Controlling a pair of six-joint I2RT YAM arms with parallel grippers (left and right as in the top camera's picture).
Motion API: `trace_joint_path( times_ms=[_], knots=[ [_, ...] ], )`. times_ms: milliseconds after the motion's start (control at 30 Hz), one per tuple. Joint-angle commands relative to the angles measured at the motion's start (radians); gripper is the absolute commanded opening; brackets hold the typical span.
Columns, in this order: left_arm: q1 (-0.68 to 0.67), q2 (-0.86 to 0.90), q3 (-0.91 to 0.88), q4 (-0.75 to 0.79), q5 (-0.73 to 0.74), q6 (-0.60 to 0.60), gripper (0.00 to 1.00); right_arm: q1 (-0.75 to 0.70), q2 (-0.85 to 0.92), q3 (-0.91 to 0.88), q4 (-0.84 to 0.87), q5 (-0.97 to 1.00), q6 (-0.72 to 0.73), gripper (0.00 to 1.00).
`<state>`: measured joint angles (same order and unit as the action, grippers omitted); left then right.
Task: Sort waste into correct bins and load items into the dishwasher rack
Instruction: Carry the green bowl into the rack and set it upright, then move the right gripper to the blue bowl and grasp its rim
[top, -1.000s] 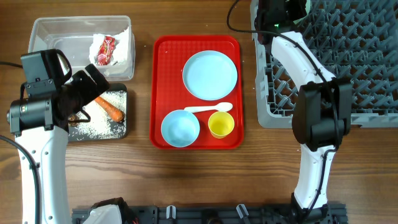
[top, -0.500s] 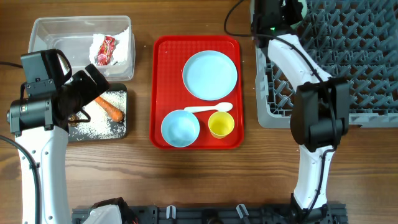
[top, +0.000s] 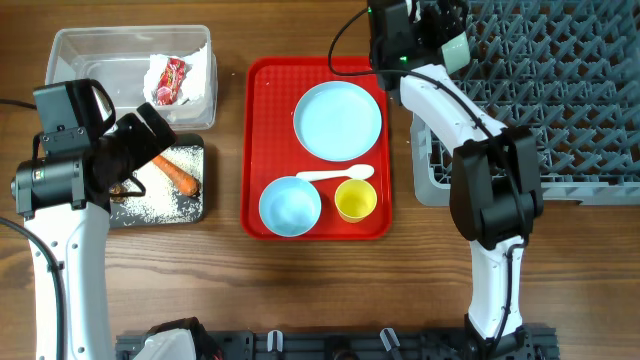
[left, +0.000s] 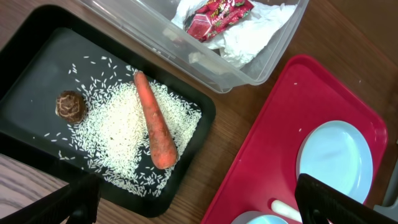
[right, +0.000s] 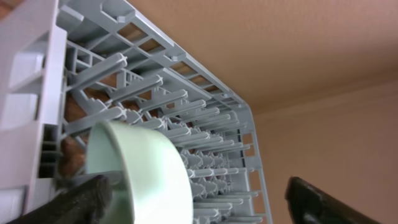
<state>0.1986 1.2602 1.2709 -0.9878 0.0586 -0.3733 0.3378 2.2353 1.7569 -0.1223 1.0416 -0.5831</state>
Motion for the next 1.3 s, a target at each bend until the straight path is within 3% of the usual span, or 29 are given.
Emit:
trace_joint_path(
  times_ms=[0,200,467,600,700,833,967,1133,1267],
  knots=[
    [0.0,0.003,0.008,0.002,0.012,-0.009,1.0,0.003,0.018,-0.005,0.003,0.04,0.003,1.0],
    [0.0,0.003,0.008,0.002,0.012,-0.009,1.0,0.003,0.018,-0.003,0.09,0.098,-0.067,1.0],
    [0.0,0.003,0.008,0.002,0.012,-0.009,1.0,0.01,0.016,-0.002,0.77,0.16,-0.447,1.0],
    [0.0,0.003,0.008,0.002,0.012,-0.009,1.0,0.035,0.016,-0.002,0.863,0.136,-0.455,1.0],
    [0.0,0.003,0.008,0.002,0.012,-0.009,1.0,0.065,0.016,-0.002,0.786,0.078,-0.367,1.0],
    [0.0,0.003,0.008,0.002,0.012,-0.009,1.0,0.119,0.016,-0.002,0.563,-0.116,-0.218,1.0],
    [0.0,0.003,0.008,0.002,0.012,-0.009,1.0,0.187,0.01,-0.002,0.315,-0.347,0.024,1.0],
    [0.0,0.003,0.008,0.002,0.012,-0.009,1.0,0.263,-0.066,-0.002,0.092,-0.484,0.309,1.0],
    [0.0,0.003,0.008,0.002,0.012,-0.009,1.0,0.295,-0.187,-0.002,-0.2,-0.837,0.527,1.0]
  ],
)
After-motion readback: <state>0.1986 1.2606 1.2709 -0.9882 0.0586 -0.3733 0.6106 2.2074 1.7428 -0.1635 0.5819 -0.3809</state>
